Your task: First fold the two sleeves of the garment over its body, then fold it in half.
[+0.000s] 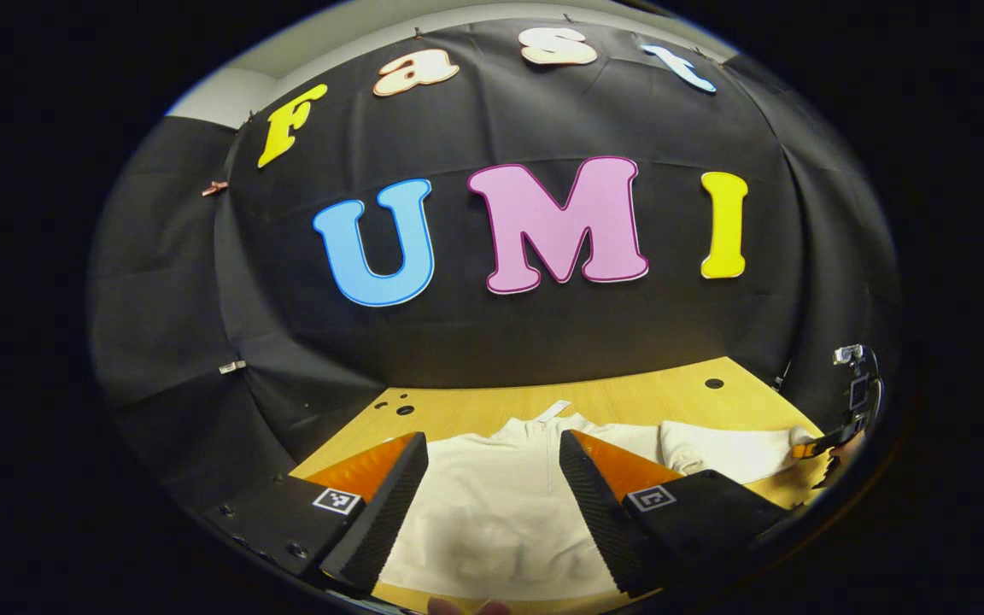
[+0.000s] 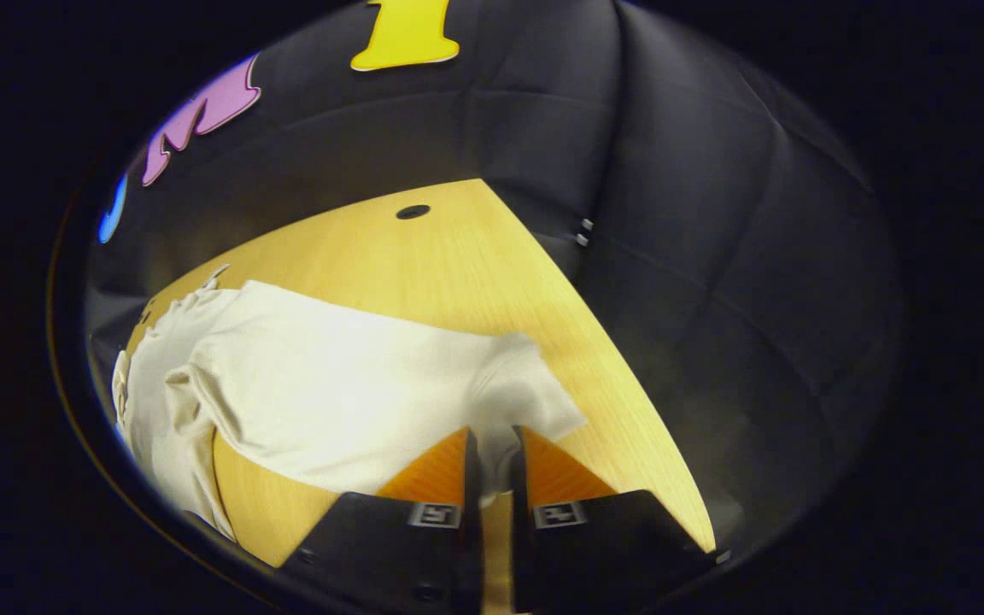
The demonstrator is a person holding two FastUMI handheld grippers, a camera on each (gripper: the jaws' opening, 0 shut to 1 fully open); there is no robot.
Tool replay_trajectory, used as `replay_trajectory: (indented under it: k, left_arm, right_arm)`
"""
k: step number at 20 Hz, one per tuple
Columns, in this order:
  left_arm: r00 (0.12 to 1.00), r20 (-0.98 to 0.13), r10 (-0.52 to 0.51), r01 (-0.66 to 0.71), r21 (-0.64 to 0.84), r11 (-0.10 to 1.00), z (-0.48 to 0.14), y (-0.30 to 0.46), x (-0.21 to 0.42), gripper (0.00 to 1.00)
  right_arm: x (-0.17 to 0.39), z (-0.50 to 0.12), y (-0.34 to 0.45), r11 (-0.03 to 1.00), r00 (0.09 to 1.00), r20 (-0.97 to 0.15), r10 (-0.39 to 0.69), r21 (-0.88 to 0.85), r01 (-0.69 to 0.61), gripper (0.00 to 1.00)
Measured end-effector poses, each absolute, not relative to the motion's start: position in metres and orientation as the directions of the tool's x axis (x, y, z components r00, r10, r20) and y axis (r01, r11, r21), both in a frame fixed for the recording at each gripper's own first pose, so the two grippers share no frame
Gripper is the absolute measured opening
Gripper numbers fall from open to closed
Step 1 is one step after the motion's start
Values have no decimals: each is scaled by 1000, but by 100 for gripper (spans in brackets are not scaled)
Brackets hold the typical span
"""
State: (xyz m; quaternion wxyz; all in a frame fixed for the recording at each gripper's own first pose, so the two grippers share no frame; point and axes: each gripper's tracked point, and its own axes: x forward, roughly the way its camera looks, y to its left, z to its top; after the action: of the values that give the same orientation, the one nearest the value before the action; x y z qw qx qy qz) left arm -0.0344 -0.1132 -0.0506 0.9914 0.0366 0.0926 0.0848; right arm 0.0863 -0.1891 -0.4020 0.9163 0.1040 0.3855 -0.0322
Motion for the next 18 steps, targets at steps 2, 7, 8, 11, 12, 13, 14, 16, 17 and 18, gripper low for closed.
replay_trajectory:
  k: [2,7,8,11,12,13,14,16,17,18]
  left_arm:
    - [970,-173,170,-158,81,984,-51,-106,-34,97]
    - [986,-133,98,-85,100,991,-46,-78,-24,97]
    - [990,-123,72,-58,110,992,-45,-71,-22,97]
    - [995,-100,5,3,77,997,-40,-47,-20,97]
    - [995,-104,-11,17,60,998,-45,-40,-19,97]
    - [994,-108,-27,33,47,998,-48,-32,-17,97]
    - [994,-105,-38,42,42,998,-50,-23,-16,97]
    - [994,-96,-53,57,39,998,-51,-4,-13,97]
    - [994,-89,-60,64,39,997,-50,6,-12,97]
    - [994,-83,-66,70,40,997,-51,15,-11,97]
  right_arm:
    - [80,-392,-188,981,716,-698,25,156,118,11]
    - [64,-338,-189,982,787,-616,-41,120,145,11]
    - [56,-328,-187,982,792,-606,-67,101,161,10]
    - [30,-297,-178,976,809,-571,-142,54,210,10]
    - [22,-287,-172,973,813,-560,-163,45,226,10]
    - [14,-277,-168,969,818,-544,-186,34,244,10]
    - [8,-268,-161,967,823,-531,-202,26,254,10]
    - [-3,-247,-144,963,835,-504,-222,22,269,10]
    - [-6,-236,-133,962,845,-486,-225,25,271,10]
    - [-9,-224,-120,963,856,-468,-220,33,266,11]
